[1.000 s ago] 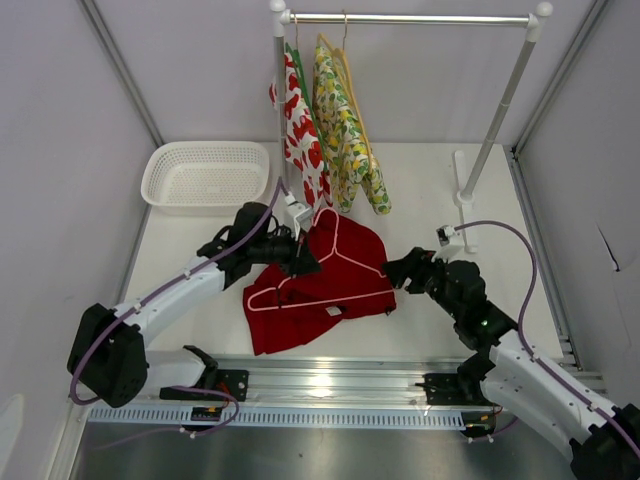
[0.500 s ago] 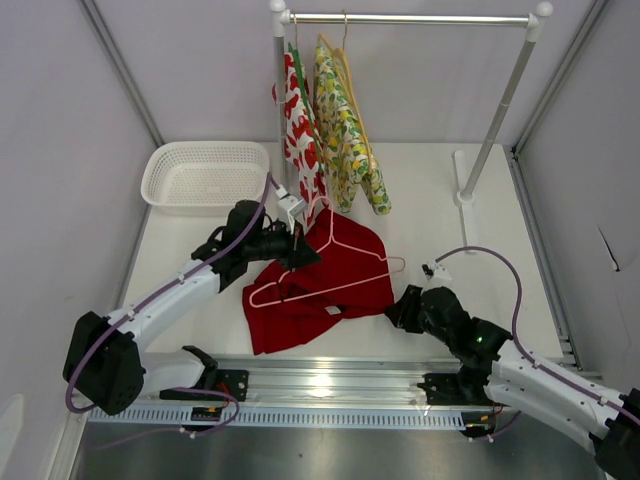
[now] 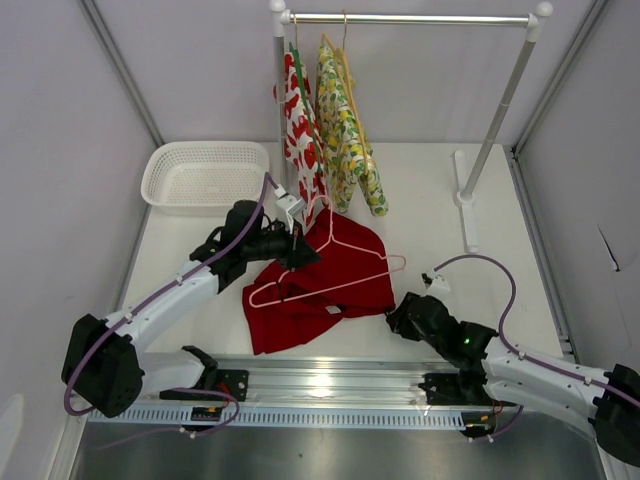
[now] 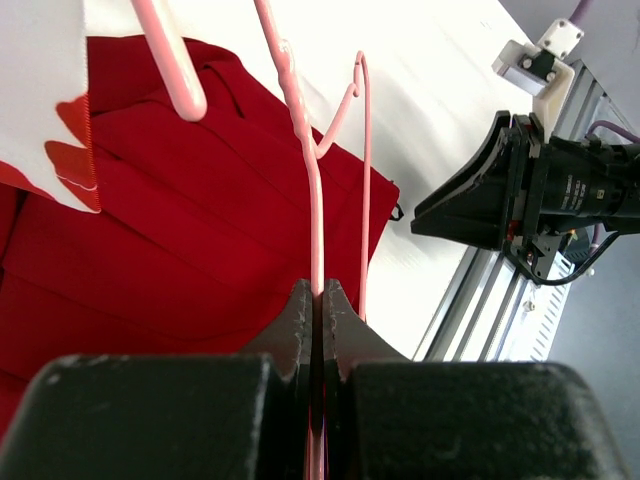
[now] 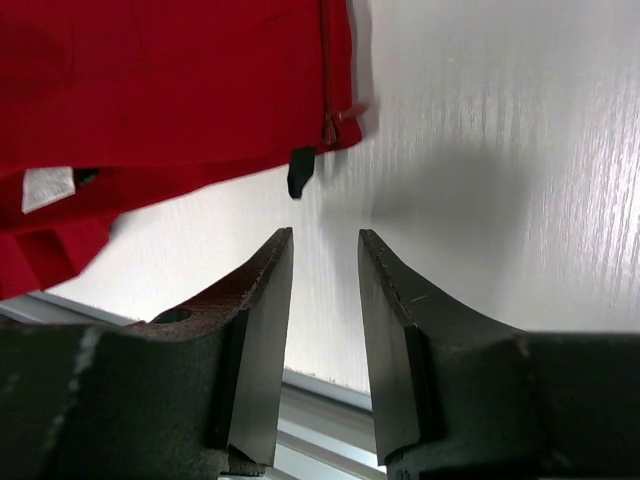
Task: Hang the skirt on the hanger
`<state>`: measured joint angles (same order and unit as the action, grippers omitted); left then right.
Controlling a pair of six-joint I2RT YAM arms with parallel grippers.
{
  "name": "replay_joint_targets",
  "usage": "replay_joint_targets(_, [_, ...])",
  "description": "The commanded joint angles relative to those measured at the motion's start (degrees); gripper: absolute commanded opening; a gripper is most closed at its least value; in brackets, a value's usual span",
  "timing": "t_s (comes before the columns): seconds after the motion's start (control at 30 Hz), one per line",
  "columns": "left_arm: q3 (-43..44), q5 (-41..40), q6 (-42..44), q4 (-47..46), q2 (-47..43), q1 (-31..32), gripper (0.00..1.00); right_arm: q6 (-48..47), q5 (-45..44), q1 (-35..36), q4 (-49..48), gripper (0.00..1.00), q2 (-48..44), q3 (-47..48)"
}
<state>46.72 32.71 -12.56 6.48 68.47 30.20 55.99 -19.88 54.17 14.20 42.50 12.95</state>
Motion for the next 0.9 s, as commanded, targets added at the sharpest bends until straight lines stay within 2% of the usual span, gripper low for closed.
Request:
replay_joint_targets(0.0, [0.1, 0.5, -0.2, -3.0, -2.1, -0.5, 0.0, 1.4, -2.4, -2.6, -6.7, 0.38, 0.7, -0.4])
replay_joint_targets(0.47, [0.0, 0.9, 0.2, -2.7, -2.0, -0.5, 0.0, 1.9, 0.5, -4.8, -13.5, 0.37, 4.8, -1.8])
replay_joint_targets(0.73, [0.0, 1.2, 0.2, -2.5, -2.3, -0.5, 0.0, 2.5, 0.5, -5.8, -16.8, 0.19, 7.0, -2.1])
replay_joint_targets(0.77, [0.0, 1.3, 0.1, -2.5, -2.4, -0.5, 0.0, 2.4, 0.5, -6.2, -17.0, 0.1, 7.3, -2.1])
replay_joint_targets(0.87, [0.0, 2.1, 0.1, -2.3, -2.8, -0.5, 0.0, 2.0, 0.4, -7.1, -15.6, 0.0, 7.2, -1.7])
